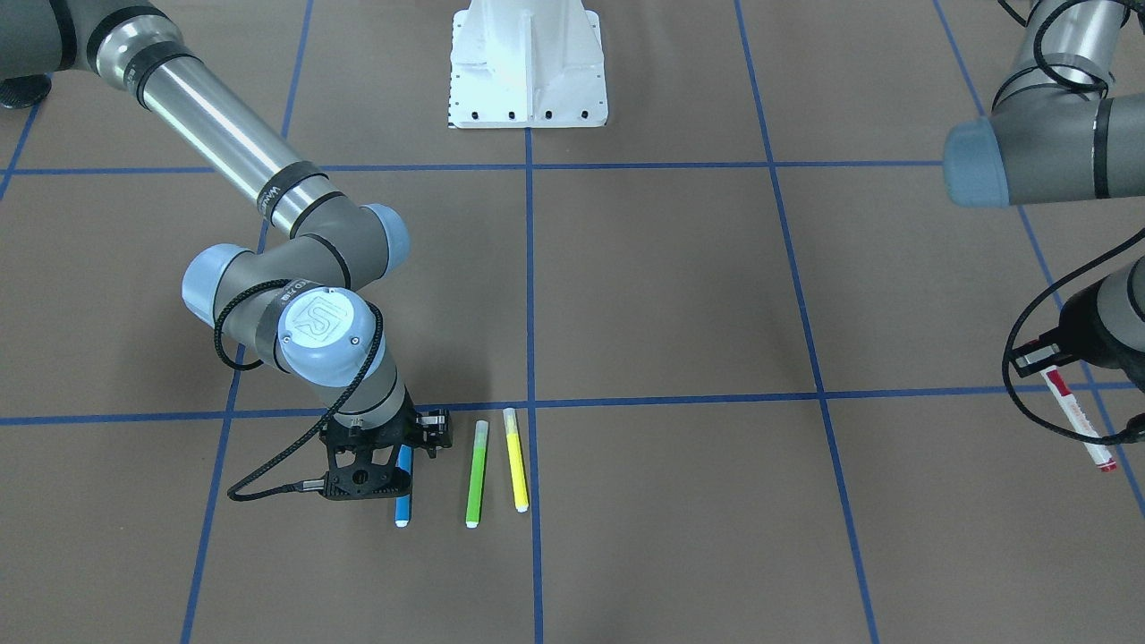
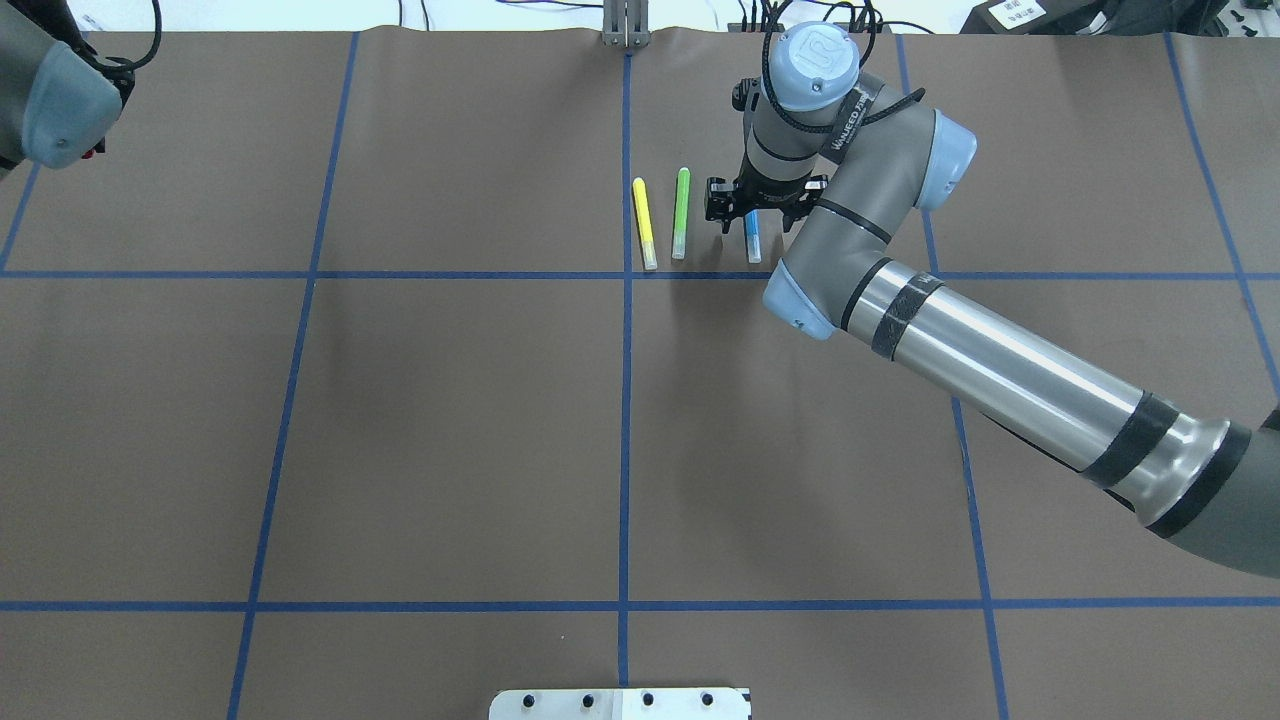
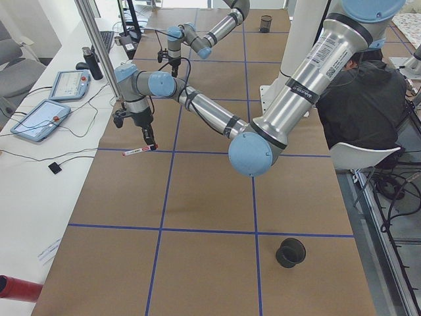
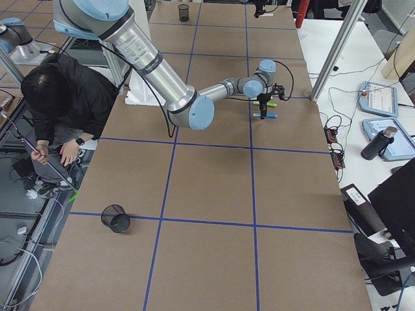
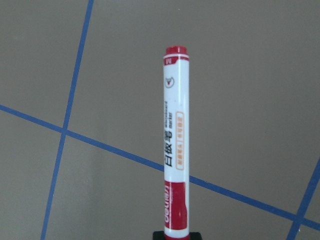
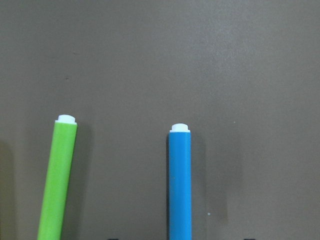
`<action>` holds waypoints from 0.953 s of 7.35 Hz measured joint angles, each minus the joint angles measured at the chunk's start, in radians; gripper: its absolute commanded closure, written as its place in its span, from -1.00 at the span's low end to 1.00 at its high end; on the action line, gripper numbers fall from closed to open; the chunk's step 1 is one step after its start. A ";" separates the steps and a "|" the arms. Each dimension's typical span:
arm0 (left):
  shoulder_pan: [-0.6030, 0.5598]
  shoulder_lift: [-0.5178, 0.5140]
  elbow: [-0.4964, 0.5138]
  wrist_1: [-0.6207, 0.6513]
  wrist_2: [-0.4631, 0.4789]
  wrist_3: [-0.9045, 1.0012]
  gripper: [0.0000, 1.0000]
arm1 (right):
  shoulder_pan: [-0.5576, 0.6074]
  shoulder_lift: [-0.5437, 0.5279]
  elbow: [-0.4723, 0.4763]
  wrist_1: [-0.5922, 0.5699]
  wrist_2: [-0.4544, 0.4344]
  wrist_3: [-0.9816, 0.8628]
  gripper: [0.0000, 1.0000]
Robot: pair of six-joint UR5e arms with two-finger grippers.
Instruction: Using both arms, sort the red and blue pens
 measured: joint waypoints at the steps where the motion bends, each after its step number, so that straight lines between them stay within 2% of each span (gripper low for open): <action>1: 0.000 0.000 -0.001 0.002 0.000 0.000 1.00 | -0.004 -0.001 -0.006 -0.001 0.000 -0.001 -0.42; 3: -0.006 0.003 -0.003 0.008 -0.002 0.001 1.00 | -0.010 -0.001 -0.013 -0.001 0.000 -0.001 -0.38; 5: -0.025 0.028 -0.043 0.054 -0.005 0.002 1.00 | -0.011 0.000 -0.013 -0.001 0.000 -0.001 0.23; 7: -0.028 0.062 -0.090 0.080 -0.007 0.002 1.00 | -0.009 0.001 -0.009 -0.001 0.001 0.001 0.48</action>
